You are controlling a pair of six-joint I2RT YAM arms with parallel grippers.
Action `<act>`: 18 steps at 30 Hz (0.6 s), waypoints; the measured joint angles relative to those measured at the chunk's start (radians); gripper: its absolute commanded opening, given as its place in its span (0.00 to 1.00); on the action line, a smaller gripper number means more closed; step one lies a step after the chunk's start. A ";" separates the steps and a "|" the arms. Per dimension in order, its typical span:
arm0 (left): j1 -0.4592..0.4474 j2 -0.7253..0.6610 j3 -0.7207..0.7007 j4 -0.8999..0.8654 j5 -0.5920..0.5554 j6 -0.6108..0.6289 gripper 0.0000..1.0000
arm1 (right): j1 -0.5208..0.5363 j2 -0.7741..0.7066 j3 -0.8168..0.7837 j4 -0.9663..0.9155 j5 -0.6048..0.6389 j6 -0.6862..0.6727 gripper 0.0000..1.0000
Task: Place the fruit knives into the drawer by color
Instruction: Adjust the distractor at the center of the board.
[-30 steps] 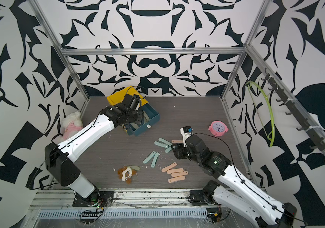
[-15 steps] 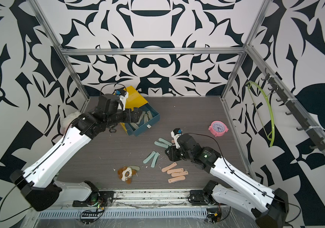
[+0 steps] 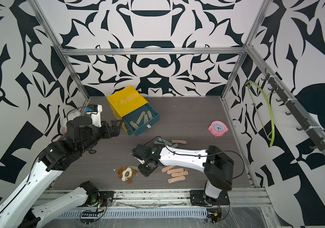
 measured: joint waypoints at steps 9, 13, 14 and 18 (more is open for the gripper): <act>0.000 -0.034 -0.014 0.000 -0.050 0.009 0.99 | 0.045 0.203 0.204 -0.090 0.078 -0.104 0.55; 0.000 -0.043 -0.026 -0.002 -0.064 0.012 0.99 | 0.064 0.282 0.270 -0.105 0.093 -0.135 0.56; 0.000 -0.049 -0.027 -0.002 -0.069 0.014 0.99 | 0.066 0.301 0.285 -0.105 0.097 -0.143 0.56; 0.000 -0.071 -0.027 -0.002 -0.080 0.023 0.99 | 0.072 0.369 0.344 -0.105 0.112 -0.161 0.57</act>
